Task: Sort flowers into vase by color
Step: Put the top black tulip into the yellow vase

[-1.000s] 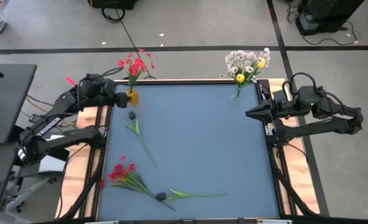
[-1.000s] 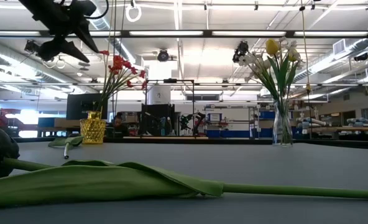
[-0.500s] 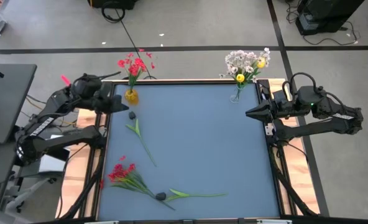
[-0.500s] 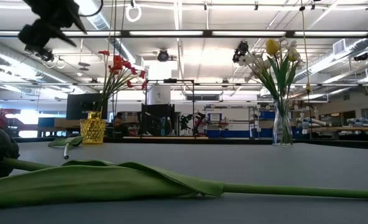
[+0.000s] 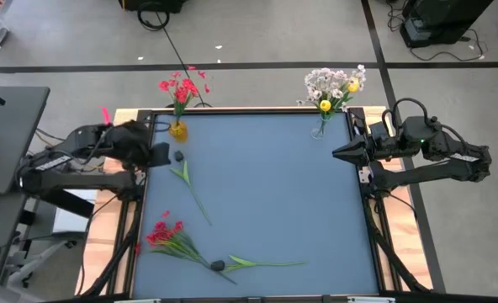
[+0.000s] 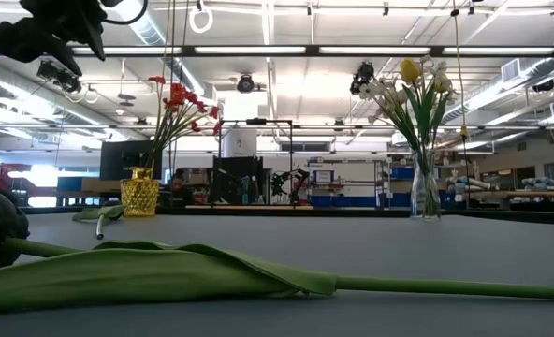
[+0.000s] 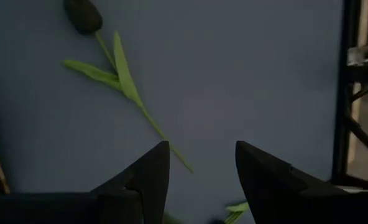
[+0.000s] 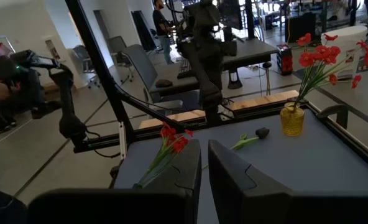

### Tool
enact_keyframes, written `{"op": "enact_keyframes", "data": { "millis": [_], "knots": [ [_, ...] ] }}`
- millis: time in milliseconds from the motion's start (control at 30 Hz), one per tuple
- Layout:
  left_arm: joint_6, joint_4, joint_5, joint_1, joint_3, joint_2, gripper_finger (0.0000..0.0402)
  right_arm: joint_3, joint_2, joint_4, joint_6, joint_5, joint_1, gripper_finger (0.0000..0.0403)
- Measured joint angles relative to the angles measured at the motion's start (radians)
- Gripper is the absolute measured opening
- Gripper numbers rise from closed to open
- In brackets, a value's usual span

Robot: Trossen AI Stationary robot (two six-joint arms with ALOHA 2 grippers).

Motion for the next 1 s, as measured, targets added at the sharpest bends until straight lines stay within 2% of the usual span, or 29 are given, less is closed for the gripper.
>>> {"op": "enact_keyframes", "data": {
  "millis": [333,500,633,900,1000],
  "knots": [
    [-0.248,0.006,-0.11,-0.309,0.0,0.209,0.0187,0.0,0.0,0.0,0.0,0.0,0.0,0.004],
    [-0.381,0.033,-0.245,-0.407,-0.001,0.314,0.0188,0.0,0.0,0.0,0.0,0.0,0.0,0.004],
    [-0.408,0.07,-0.298,-0.415,-0.001,0.415,0.0188,0.0,0.0,0.0,0.0,0.0,0.0,0.004],
    [-0.408,0.119,-0.31,-0.349,-0.007,0.613,0.0188,0.0,0.0,0.0,0.0,0.0,0.0,0.004],
    [-0.422,0.243,-0.284,-0.323,-0.096,0.629,0.0188,0.0,0.0,0.0,0.0,0.0,0.0,0.004]
  ]
}}
